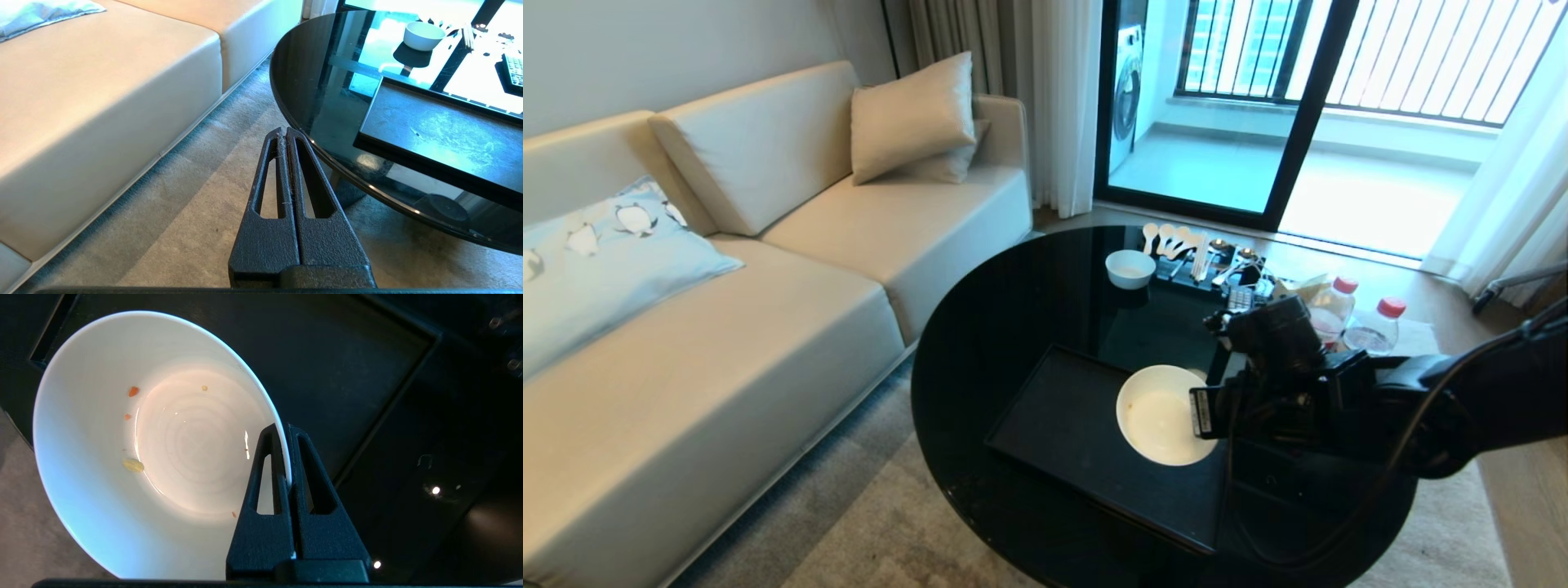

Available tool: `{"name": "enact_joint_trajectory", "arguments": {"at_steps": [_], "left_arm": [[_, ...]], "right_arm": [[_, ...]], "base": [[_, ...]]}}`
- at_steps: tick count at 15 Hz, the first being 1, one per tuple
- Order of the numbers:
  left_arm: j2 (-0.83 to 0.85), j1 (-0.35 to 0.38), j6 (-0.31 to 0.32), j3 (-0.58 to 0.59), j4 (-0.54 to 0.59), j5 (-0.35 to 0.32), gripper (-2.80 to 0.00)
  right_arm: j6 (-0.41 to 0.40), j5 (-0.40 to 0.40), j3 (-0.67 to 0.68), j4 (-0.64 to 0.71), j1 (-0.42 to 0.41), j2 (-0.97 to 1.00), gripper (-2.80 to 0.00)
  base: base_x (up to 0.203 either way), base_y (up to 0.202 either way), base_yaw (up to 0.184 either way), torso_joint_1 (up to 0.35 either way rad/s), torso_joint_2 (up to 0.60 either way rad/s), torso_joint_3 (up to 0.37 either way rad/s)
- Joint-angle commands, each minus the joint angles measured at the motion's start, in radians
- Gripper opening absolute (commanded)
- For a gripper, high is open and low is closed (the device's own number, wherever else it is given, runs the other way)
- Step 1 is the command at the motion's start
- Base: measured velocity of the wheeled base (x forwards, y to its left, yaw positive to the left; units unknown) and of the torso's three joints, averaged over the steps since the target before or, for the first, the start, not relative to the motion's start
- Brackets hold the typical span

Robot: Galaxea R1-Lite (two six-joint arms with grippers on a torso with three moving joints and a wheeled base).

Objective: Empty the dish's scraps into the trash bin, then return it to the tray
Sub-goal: Put the bowl back to the table

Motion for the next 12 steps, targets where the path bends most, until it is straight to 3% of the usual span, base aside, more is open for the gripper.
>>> {"name": "enact_joint_trajectory", "arguments": {"at_steps": [1, 3, 7, 12], "left_arm": [[0.0, 0.0, -0.001, 0.0, -0.001, 0.0, -2.8], [0.0, 0.0, -0.001, 0.0, -0.001, 0.0, -2.8], [0.0, 0.0, -0.001, 0.0, -0.001, 0.0, -2.8], [0.0, 0.0, -0.001, 0.0, -0.001, 0.0, -2.8]], "right_arm": [[0.108, -0.004, -0.02, 0.012, 0.006, 0.096, -2.8], [0.2, -0.022, -0.021, 0.013, 0.0, 0.142, -2.8], [0.237, -0.032, -0.038, -0.002, -0.022, 0.2, -2.8], [0.312, -0.031, -0.195, -0.006, -0.052, 0.31, -2.8]], "base": [[0.0, 0.0, 0.0, 0.0, 0.0, 0.0], [0.0, 0.0, 0.0, 0.0, 0.0, 0.0], [0.0, 0.0, 0.0, 0.0, 0.0, 0.0], [0.0, 0.0, 0.0, 0.0, 0.0, 0.0]]}}
